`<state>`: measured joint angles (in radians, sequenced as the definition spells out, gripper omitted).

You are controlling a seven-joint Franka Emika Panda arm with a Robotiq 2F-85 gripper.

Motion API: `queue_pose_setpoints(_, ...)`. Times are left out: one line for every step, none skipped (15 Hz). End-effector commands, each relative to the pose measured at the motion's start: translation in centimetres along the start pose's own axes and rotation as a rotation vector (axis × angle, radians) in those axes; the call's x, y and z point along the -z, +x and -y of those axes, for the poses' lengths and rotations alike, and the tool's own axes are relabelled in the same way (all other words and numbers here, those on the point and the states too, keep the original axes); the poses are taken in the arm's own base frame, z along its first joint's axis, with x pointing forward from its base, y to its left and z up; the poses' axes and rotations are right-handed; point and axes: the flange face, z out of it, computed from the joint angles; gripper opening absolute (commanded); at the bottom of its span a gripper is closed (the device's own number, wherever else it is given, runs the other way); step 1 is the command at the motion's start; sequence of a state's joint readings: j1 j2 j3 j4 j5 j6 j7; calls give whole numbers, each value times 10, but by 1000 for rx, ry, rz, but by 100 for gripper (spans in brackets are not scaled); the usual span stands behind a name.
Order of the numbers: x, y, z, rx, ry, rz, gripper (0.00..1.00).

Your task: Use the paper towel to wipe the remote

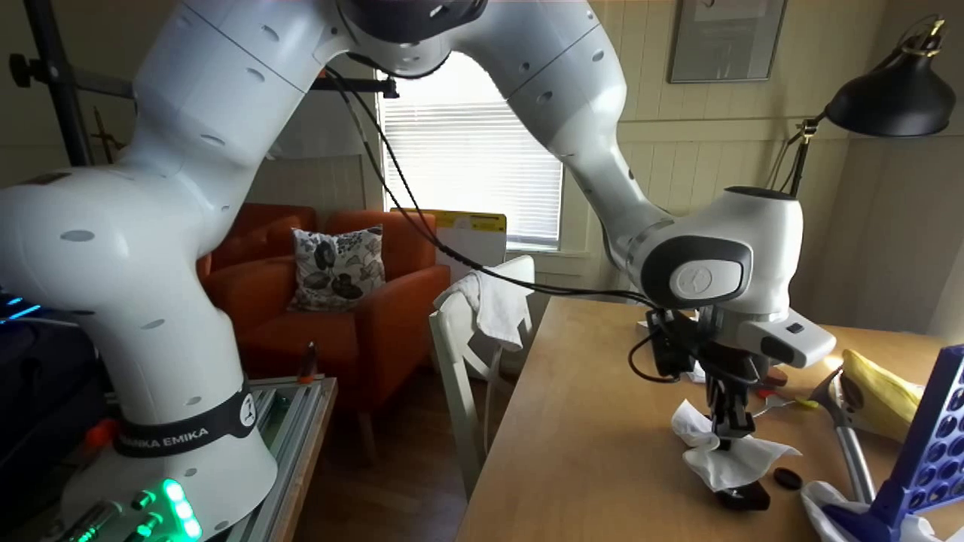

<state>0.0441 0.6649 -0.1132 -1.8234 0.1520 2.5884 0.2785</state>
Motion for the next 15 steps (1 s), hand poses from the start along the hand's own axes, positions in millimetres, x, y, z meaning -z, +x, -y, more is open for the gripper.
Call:
queue_pose_setpoints(20, -4, 11, 4, 27, -44, 1)
queue_pose_setpoints(28, -7, 21, 15, 63, -42, 1)
queue_pose_setpoints(37, -11, 34, 43, 103, -54, 1)
queue_pose_setpoints(41, -16, 50, 78, 124, -75, 1)
queue_pose_setpoints(43, -23, 65, 118, 131, -83, 1)
queue_pose_setpoints(43, -30, 82, 156, 140, -94, 1)
queue_pose_setpoints(43, -33, 96, 182, 153, -109, 1)
queue_pose_setpoints(41, -31, 112, 182, 173, -116, 1)
queue_pose_setpoints(40, -30, 121, 188, 169, -132, 1)
queue_pose_setpoints(37, -25, 129, 182, 180, -144, 1)
queue_pose_setpoints(34, -21, 136, 169, 184, -137, 6)
queue_pose_setpoints(34, -14, 140, 148, 181, -177, 30)
queue_pose_setpoints(37, -10, 143, 128, 193, -207, 31)
queue_pose_setpoints(43, -6, 144, 109, 216, -260, 33)
queue_pose_setpoints(49, -3, 144, 111, 229, -317, 40)
